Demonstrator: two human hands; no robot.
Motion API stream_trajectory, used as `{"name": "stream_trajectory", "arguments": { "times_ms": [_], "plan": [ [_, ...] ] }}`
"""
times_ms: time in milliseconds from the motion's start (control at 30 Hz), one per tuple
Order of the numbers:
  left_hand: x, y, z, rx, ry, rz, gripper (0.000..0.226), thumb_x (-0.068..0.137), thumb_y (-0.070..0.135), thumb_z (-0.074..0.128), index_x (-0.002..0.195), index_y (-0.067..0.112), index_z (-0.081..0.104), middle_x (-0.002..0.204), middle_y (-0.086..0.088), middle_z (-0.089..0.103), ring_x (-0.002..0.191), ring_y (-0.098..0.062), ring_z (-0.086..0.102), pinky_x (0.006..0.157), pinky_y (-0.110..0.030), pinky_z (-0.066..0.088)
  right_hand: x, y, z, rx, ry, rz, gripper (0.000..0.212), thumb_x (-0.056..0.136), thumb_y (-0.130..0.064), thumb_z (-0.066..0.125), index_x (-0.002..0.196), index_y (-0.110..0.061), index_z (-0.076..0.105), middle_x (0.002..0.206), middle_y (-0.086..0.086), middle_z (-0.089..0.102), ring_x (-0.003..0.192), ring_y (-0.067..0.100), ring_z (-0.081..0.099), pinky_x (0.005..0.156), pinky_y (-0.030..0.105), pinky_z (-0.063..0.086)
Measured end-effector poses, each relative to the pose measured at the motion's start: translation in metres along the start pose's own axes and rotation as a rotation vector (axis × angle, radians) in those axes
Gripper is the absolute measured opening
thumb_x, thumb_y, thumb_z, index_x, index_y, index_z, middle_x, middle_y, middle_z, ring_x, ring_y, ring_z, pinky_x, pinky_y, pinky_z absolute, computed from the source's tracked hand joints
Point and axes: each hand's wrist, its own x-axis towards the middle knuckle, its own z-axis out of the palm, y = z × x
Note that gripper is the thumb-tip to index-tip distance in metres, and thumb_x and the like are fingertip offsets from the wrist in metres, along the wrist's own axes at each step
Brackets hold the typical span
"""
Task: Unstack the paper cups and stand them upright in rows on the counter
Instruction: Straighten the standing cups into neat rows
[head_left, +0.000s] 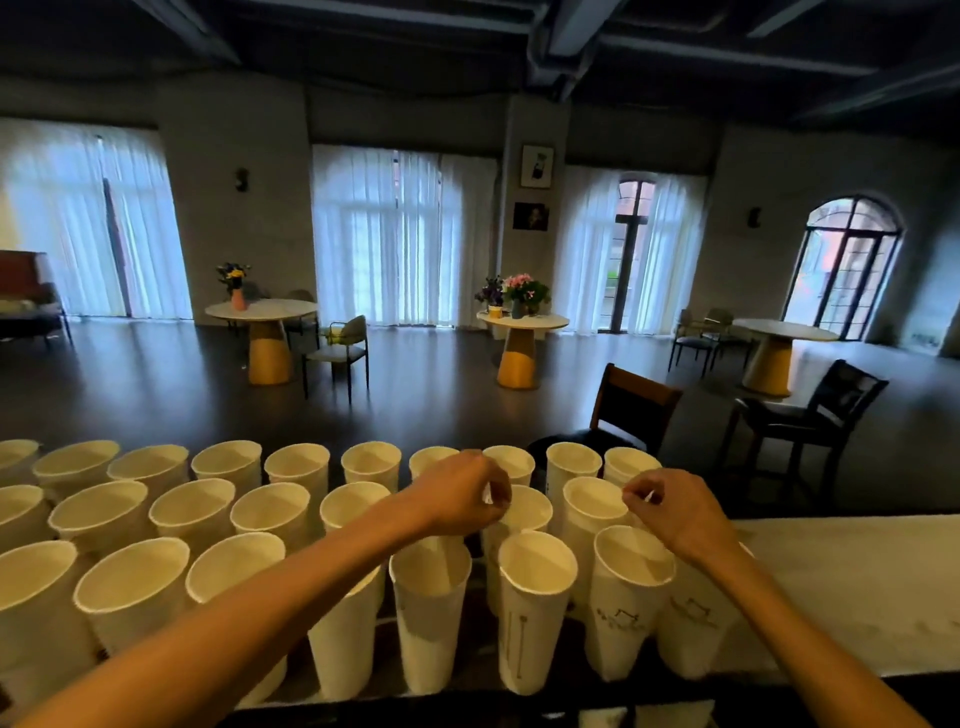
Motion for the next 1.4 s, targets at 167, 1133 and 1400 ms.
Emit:
{"name": "stream_trajectory", "arguments": {
  "times_ms": [167,1133,1400],
  "plan": [
    [0.047,0.008,0.013,0.041,0.024,-0.046,0.024,0.095,0.025,0.066,0.118,0.023,0.072,0.124,0.001,0.064,0.101,-0.016,0.062,0.085,-0.022,0.051,0.023,0.018,-0.001,-0.004,-0.064,-0.079,0.012,0.093,-0.031,0.065,0.099,-0.027,0.075,0.098,-0.007,0.071,0.082,0.006,0.061,0.077,0.024,0.052],
    [0.168,0.029,0.076,0.209,-0.133,0.104,0.027,0.094,0.035,0.066,0.111,0.017,0.076,0.108,-0.004,0.065,0.094,-0.018,0.060,0.077,-0.022,0.051,0.164,0.082,0.029,-0.244,-0.224,0.081,0.017,0.090,-0.020,0.055,0.102,-0.012,0.065,0.101,0.010,0.067,0.097,0.028,0.065,0.082,0.036,0.053],
    [0.173,0.028,0.075,0.244,-0.145,0.136,0.024,0.093,0.030,0.068,0.109,0.014,0.077,0.102,-0.006,0.069,0.089,-0.019,0.063,0.068,-0.018,0.038,0.172,0.088,0.039,-0.226,-0.169,0.069,0.011,0.093,-0.015,0.056,0.099,-0.015,0.066,0.099,0.006,0.067,0.094,0.026,0.066,0.084,0.037,0.054]
  ]
}}
